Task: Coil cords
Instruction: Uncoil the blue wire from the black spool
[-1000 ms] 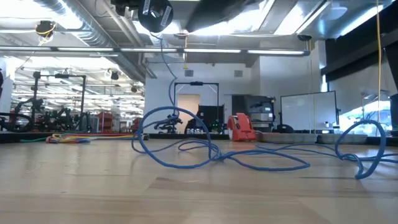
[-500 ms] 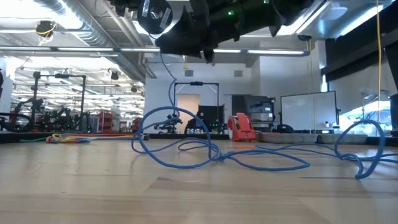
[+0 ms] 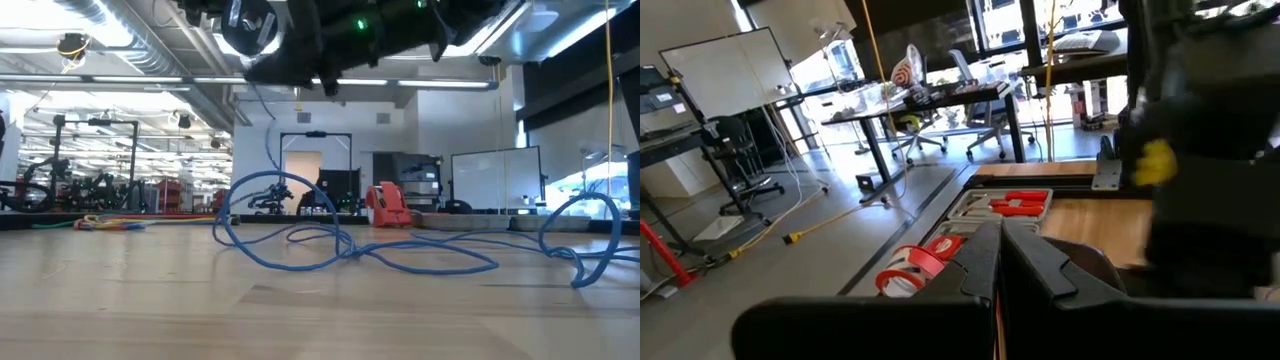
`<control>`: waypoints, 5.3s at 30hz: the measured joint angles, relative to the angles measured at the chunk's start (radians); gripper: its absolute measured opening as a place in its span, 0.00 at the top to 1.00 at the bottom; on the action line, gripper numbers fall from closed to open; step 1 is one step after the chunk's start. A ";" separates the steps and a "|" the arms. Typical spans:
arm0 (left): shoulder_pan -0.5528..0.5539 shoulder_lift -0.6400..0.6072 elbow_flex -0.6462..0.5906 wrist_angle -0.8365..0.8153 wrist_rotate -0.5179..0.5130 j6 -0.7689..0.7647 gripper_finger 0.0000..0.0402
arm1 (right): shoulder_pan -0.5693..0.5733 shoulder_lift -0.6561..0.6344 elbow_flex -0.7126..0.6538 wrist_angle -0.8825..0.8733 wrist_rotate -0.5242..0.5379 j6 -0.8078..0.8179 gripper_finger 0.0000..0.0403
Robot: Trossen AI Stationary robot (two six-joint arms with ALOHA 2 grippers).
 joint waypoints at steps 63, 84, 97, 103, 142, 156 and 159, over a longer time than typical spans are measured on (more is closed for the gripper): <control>0.001 -0.006 0.000 0.022 -0.001 -0.052 0.99 | 0.272 0.059 0.162 -0.253 0.044 -0.251 0.99; 0.037 0.034 0.000 -0.009 -0.012 -0.020 0.99 | 0.433 -0.071 0.767 -0.959 0.632 -0.471 0.99; 0.037 0.026 0.000 -0.010 -0.012 -0.036 0.99 | 0.446 -0.192 0.679 -2.000 0.910 0.589 0.99; 0.031 0.016 0.000 -0.009 -0.012 -0.037 0.99 | 0.426 -0.192 0.390 -1.971 0.975 0.872 0.99; -0.011 0.016 0.000 0.033 0.124 0.064 0.99 | 0.099 -0.149 0.416 -0.912 0.272 -0.186 0.55; -0.056 0.016 0.000 0.032 0.125 0.132 0.99 | 0.023 -0.134 0.416 -0.748 0.037 -0.235 0.57; -0.056 0.016 0.000 0.033 0.125 0.132 0.99 | 0.022 -0.121 0.417 -0.732 0.036 -0.241 0.65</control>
